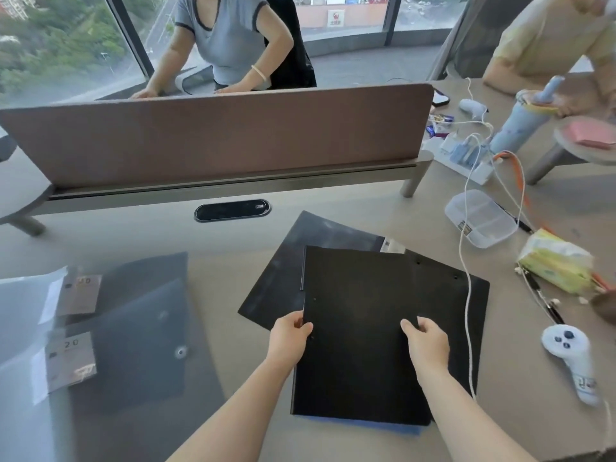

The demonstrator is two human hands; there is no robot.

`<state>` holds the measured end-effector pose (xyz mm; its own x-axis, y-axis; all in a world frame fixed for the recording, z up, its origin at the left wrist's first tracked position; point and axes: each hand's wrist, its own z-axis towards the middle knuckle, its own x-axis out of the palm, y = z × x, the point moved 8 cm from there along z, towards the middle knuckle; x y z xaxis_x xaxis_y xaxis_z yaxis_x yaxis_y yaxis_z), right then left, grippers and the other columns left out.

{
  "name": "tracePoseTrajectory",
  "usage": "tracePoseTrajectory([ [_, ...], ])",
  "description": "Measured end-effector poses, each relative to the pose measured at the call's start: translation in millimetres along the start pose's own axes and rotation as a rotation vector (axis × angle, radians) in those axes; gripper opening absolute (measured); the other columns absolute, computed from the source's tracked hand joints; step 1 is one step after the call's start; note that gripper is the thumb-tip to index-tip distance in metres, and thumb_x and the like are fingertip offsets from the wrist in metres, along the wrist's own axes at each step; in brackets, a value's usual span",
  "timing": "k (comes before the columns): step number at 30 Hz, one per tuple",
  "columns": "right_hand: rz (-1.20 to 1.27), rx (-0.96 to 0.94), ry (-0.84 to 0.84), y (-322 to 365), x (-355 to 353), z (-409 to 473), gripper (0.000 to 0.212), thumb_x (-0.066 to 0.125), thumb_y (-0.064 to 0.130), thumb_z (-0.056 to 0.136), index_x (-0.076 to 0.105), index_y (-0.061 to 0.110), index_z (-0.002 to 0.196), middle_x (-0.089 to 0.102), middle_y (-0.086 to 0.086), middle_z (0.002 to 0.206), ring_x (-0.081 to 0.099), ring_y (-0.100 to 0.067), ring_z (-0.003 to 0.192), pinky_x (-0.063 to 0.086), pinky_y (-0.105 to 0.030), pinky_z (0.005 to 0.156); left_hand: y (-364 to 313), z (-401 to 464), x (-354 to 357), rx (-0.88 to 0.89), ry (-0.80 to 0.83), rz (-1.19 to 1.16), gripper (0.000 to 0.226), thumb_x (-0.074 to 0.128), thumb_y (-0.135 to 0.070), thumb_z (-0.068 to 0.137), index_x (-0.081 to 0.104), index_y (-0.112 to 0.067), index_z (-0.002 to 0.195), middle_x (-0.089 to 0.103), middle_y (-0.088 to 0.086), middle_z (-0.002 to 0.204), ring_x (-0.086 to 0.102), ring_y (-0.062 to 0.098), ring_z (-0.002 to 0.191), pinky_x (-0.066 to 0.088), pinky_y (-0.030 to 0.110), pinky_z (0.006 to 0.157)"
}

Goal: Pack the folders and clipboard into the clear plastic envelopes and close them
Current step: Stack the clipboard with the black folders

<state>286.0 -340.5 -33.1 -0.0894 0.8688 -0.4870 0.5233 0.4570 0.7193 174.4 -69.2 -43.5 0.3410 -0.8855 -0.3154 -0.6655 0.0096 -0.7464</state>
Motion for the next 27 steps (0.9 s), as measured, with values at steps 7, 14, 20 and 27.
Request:
tracePoseTrajectory([
  [7,-0.163,0.013,-0.008,-6.9,-7.8,5.0,0.05,0.062,0.031,0.091,0.056,0.012,0.136,0.062,-0.009,0.131,0.057,-0.03,0.121,0.044,-0.04,0.098,2.7,-5.1,7.4,0.009,-0.137,0.123,0.029,0.06,-0.013,0.095,0.064,-0.009,0.123,0.06,-0.007,0.083,0.055,0.003,0.072,0.045,0.018,0.071],
  [14,-0.173,0.025,0.03,-16.9,-3.0,9.1,0.038,0.062,0.034,0.089,0.066,0.012,0.119,0.068,-0.002,0.117,0.062,-0.025,0.107,0.05,-0.038,0.09,7.0,-10.8,9.5,-0.018,-0.204,0.183,0.03,0.062,-0.019,0.093,0.062,-0.014,0.122,0.056,0.003,0.121,0.058,0.013,0.094,0.048,0.022,0.081],
  [20,-0.034,0.085,0.03,-19.6,4.8,10.2,0.038,0.059,0.023,0.094,0.057,0.012,0.13,0.059,-0.004,0.126,0.055,-0.031,0.121,0.046,-0.041,0.096,11.4,-12.9,9.1,-0.073,-0.216,0.057,0.04,0.063,-0.021,0.092,0.052,-0.017,0.13,0.06,0.005,0.126,0.059,0.014,0.098,0.047,0.025,0.082],
  [27,0.143,0.062,0.053,-11.7,10.1,3.1,0.044,0.055,0.011,0.097,0.049,0.008,0.14,0.055,-0.008,0.136,0.051,-0.023,0.12,0.04,-0.037,0.102,17.5,-5.0,0.6,-0.143,-0.126,-0.006,0.055,0.06,-0.031,0.094,0.045,-0.012,0.143,0.057,0.007,0.138,0.058,0.024,0.12,0.047,0.034,0.097],
])
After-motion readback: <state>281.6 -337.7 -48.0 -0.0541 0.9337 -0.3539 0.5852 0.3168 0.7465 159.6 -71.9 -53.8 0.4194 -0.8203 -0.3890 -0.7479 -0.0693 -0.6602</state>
